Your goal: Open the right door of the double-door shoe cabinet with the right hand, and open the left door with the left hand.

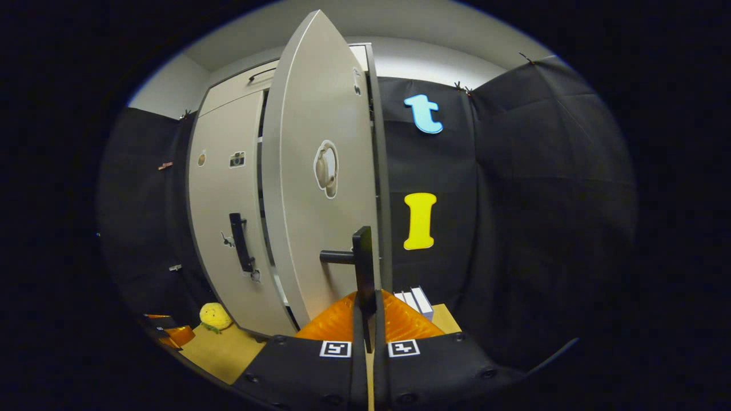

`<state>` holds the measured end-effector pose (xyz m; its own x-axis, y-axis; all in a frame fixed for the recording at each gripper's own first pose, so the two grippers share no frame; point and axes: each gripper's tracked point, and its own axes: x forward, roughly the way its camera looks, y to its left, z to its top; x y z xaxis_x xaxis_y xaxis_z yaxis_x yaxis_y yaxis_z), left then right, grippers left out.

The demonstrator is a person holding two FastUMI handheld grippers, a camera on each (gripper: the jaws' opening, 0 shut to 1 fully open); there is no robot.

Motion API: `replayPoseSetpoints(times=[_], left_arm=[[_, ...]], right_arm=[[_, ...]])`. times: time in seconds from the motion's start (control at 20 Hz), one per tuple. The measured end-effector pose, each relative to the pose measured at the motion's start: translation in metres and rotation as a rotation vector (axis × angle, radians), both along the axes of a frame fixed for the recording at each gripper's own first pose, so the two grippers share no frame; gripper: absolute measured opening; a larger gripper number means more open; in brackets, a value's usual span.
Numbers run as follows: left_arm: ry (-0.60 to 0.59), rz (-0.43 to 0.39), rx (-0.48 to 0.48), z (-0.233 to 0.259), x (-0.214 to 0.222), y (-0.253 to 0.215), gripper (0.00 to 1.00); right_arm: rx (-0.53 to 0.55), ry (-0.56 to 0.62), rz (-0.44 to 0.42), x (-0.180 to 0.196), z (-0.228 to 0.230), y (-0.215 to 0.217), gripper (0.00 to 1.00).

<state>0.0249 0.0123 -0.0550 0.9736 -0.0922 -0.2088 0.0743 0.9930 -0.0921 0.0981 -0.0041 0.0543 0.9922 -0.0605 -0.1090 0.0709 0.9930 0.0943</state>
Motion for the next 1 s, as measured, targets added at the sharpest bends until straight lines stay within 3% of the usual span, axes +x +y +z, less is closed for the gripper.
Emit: replayPoseSetpoints(times=[0.15, 0.3, 0.6, 1.0], left_arm=[[-0.020, -0.020, -0.013, 0.007, 0.005, -0.005, 0.95], [-0.019, -0.041, -0.049, 0.011, 0.009, -0.010, 0.95], [-0.027, -0.053, -0.043, 0.013, 0.007, -0.015, 0.95], [-0.096, -0.073, -0.048, 0.040, 0.019, -0.005, 0.92]], right_arm=[[0.004, -0.002, -0.001, 0.006, 0.001, -0.020, 0.05], [0.004, -0.013, 0.035, 0.006, 0.003, -0.022, 0.05], [-0.005, -0.011, 0.013, 0.002, 0.001, -0.027, 0.07], [-0.039, -0.037, -0.055, -0.044, -0.008, -0.017, 0.08]])
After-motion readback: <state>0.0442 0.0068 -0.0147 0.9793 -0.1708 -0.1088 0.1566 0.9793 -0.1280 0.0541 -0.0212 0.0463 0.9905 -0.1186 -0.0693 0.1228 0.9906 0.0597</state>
